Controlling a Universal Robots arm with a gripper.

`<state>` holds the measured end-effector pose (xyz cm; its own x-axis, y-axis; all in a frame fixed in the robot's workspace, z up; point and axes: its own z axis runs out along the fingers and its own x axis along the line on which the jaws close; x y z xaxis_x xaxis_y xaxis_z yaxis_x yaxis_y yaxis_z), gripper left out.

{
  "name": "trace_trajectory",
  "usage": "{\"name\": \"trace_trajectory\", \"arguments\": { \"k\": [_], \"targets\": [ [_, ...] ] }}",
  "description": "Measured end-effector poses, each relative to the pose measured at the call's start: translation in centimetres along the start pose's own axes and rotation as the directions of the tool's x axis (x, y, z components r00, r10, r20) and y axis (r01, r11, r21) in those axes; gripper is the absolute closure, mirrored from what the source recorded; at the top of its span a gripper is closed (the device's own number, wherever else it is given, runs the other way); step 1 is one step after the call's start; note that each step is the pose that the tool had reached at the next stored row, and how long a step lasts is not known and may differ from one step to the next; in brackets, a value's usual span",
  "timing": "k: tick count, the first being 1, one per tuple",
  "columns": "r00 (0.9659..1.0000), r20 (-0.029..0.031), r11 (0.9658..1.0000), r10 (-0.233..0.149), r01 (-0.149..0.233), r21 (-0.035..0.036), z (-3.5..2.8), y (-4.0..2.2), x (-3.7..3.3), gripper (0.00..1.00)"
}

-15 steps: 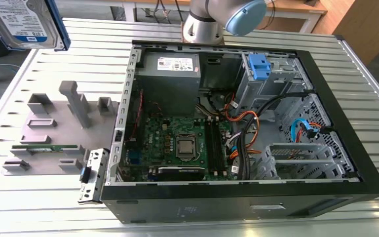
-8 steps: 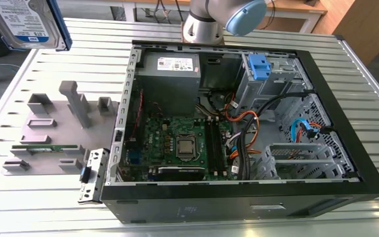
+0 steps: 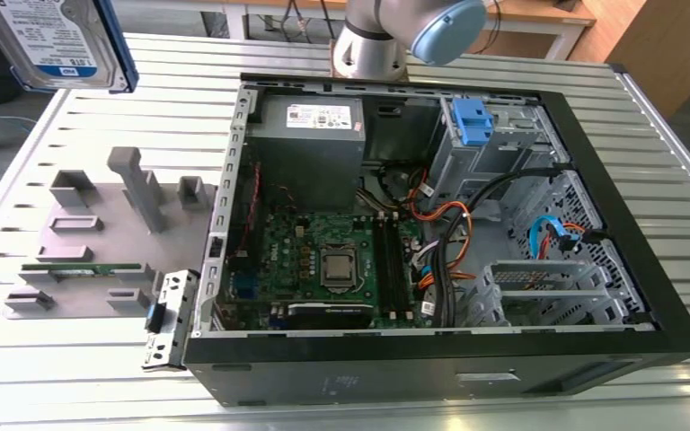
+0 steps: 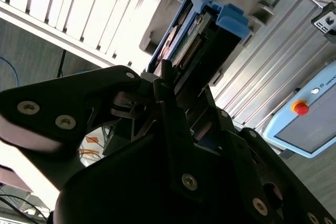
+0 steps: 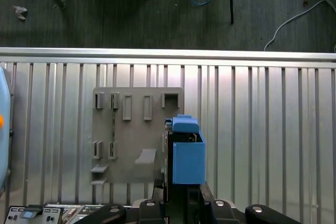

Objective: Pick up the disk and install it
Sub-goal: 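Pick up the disk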

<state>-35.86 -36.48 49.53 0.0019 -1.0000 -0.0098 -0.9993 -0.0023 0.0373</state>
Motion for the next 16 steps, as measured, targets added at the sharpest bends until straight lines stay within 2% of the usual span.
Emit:
{"name": "trace_trajectory", "arguments": {
  "k": [5,7,16],
  "targets": [
    [1.0,0.0,1.0,0.0,0.0,0.0,-0.02,-0.67,0.0,0.65],
    [1.0,-0.0001,1.0,0.0,0.0,-0.0001,-0.07,-1.64,0.0,0.65],
    [1.0,0.0,1.0,0.0,0.0,0.0,-0.12,-3.07,0.01,0.65]
  ]
}}
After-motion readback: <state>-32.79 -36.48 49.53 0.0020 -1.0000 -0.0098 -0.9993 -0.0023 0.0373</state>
